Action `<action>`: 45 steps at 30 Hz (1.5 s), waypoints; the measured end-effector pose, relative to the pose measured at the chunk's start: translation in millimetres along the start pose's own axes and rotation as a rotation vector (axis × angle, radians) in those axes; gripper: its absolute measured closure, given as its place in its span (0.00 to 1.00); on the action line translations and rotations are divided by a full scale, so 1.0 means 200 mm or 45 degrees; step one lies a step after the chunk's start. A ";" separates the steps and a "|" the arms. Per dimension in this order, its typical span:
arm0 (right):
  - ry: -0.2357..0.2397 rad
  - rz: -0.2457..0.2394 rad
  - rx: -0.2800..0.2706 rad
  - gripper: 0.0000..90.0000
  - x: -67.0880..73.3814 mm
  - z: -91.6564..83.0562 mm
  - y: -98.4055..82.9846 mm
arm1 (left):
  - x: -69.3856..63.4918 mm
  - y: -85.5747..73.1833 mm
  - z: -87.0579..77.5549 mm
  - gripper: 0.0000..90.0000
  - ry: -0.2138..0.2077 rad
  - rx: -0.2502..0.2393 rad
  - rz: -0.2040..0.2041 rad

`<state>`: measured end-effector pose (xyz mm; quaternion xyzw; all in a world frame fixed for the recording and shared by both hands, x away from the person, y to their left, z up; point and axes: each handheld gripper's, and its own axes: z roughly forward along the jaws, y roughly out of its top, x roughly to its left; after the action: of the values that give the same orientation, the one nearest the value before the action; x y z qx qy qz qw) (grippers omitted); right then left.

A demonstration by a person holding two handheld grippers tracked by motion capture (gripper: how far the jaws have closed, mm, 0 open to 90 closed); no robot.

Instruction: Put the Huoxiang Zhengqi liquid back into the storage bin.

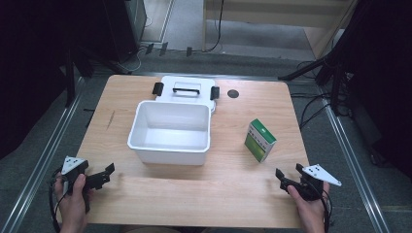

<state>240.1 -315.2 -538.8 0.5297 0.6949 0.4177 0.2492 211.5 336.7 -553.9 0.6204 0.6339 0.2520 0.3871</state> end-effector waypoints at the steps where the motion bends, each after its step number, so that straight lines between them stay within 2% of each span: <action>1: 0.000 0.000 0.000 0.19 0.00 0.00 0.00 | 0.00 0.00 0.00 0.01 0.000 0.000 0.000; 2: 0.002 -0.029 0.026 0.19 0.01 0.00 0.01 | 0.00 0.00 0.00 0.01 -0.002 0.000 0.000; 3: -0.010 -0.086 0.071 0.19 0.02 0.01 0.02 | 0.00 0.00 0.00 0.01 -0.003 0.001 -0.003; 4: -0.010 -0.086 0.071 0.19 0.02 0.01 0.02 | 0.00 0.00 0.00 0.01 -0.003 0.001 -0.003; 5: 0.005 -0.130 0.100 0.19 0.03 0.01 0.05 | 0.00 0.00 0.00 0.01 -0.004 0.003 -0.003; 9: 0.007 -0.214 0.167 0.20 0.06 0.01 0.13 | 0.00 0.00 0.00 0.01 -0.003 0.006 -0.003; 17: 0.001 -0.437 0.463 0.20 0.12 0.02 0.30 | 0.00 0.00 0.00 0.01 -0.006 0.009 -0.005; 18: 0.001 -0.437 0.463 0.20 0.12 0.02 0.30 | 0.00 0.00 0.00 0.01 -0.006 0.011 -0.005; 19: -0.045 -0.480 0.550 0.22 0.14 0.04 0.34 | 0.00 0.00 0.00 0.01 -0.005 0.011 -0.007; 20: -0.045 -0.480 0.550 0.22 0.14 0.04 0.34 | 0.00 0.00 0.00 0.01 -0.005 0.011 -0.007; 21: -0.070 -0.519 0.623 0.22 0.15 0.05 0.37 | 0.00 0.00 0.00 0.01 -0.005 0.012 -0.007; 22: -0.070 -0.519 0.623 0.22 0.15 0.05 0.37 | 0.00 0.00 0.00 0.01 -0.005 0.010 -0.007; 23: -0.071 -0.538 0.685 0.22 0.16 0.06 0.40 | 0.01 0.00 0.00 0.01 -0.005 0.011 -0.009; 24: -0.071 -0.538 0.685 0.22 0.16 0.06 0.40 | 0.01 0.00 0.00 0.01 -0.005 0.011 -0.009; 25: -0.063 -0.536 0.742 0.22 0.16 0.07 0.44 | 0.01 0.00 0.00 0.01 -0.006 0.011 -0.010; 26: -0.063 -0.536 0.742 0.22 0.16 0.07 0.44 | 0.01 0.00 0.00 0.01 -0.007 0.013 -0.009; 27: -0.056 -0.524 0.809 0.22 0.17 0.08 0.47 | 0.01 0.00 0.00 0.01 -0.007 0.014 -0.010; 30: -0.050 -0.536 0.906 0.22 0.17 0.10 0.51 | 0.01 0.00 0.00 0.01 -0.009 0.014 -0.012; 31: -0.050 -0.536 0.906 0.22 0.17 0.10 0.51 | 0.01 0.00 0.00 0.01 -0.009 0.014 -0.012; 33: -0.038 -0.541 0.969 0.22 0.17 0.11 0.55 | 0.01 0.00 0.00 0.01 -0.009 0.013 -0.016; 40: 0.004 -0.545 1.009 0.22 0.19 0.13 0.65 | 0.01 0.00 0.00 0.01 -0.011 0.016 -0.017; 45: 0.005 -0.554 1.029 0.21 0.20 0.14 0.70 | 0.01 0.00 0.00 0.01 -0.013 0.016 -0.019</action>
<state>324.1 -255.5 -431.1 0.4255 0.8975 0.0522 0.1033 212.8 338.6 -554.3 0.6193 0.6382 0.2420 0.3882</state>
